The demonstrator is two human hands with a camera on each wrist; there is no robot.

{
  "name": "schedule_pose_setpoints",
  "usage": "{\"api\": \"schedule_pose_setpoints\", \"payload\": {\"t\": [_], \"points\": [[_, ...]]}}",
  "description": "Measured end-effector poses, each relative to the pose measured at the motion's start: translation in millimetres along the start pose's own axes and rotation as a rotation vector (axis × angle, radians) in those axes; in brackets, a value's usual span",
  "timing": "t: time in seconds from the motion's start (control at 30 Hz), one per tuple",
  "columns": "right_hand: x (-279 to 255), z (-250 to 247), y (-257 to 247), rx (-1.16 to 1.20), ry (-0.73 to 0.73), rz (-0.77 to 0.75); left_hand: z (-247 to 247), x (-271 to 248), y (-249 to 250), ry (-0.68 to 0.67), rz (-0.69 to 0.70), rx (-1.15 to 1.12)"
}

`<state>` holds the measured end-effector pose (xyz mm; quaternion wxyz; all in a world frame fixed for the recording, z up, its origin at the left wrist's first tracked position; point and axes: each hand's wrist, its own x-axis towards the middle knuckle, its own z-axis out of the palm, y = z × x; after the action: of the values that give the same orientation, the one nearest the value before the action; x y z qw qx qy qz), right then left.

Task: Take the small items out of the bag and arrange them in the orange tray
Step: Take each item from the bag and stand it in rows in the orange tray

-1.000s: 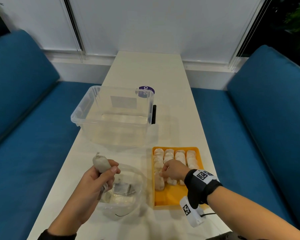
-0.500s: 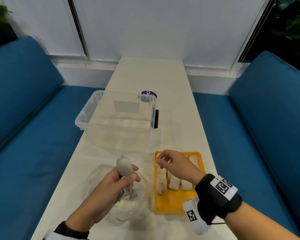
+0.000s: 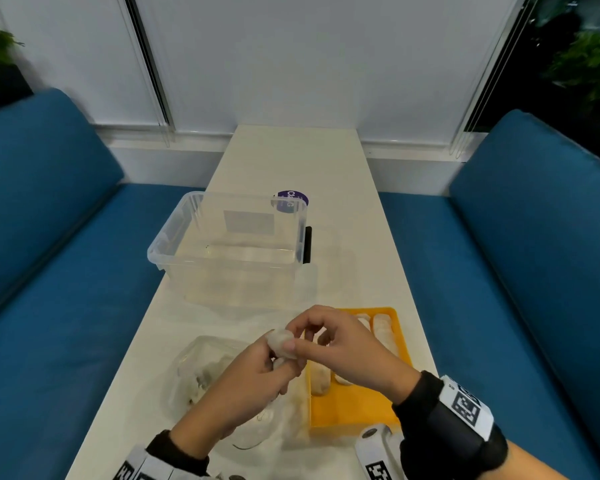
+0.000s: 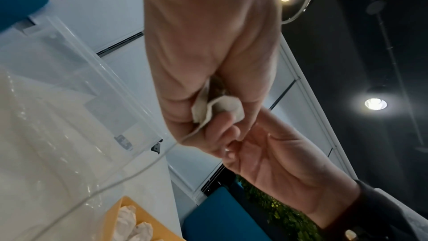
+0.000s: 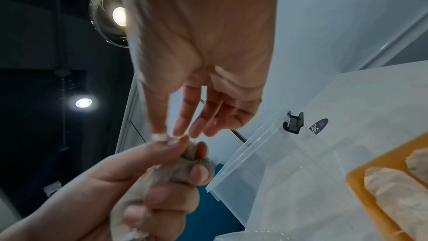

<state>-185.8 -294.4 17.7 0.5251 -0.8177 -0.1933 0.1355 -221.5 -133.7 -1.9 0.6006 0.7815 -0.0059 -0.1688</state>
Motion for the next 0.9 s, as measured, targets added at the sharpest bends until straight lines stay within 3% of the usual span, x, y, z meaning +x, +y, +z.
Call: {"api": "schedule_pose_setpoints", "payload": {"t": [0.17,0.47,0.67,0.8,0.9], "points": [[1,-7,6,0.131,0.122,0.046,0,-4,6,0.013,-0.007,-0.046],[-4,-15,9,0.156,0.162,0.069,-3,0,4,0.067,0.047,-0.045],[-4,-25,18,0.226,0.109,0.161,0,3,-3,0.095,-0.009,-0.020],[0,-42,49,0.042,0.166,0.285,-14,-2,-12,0.188,-0.070,-0.106],[2,-45,85,-0.243,0.095,0.403,-33,-12,-17,0.291,-0.115,-0.219]]}}
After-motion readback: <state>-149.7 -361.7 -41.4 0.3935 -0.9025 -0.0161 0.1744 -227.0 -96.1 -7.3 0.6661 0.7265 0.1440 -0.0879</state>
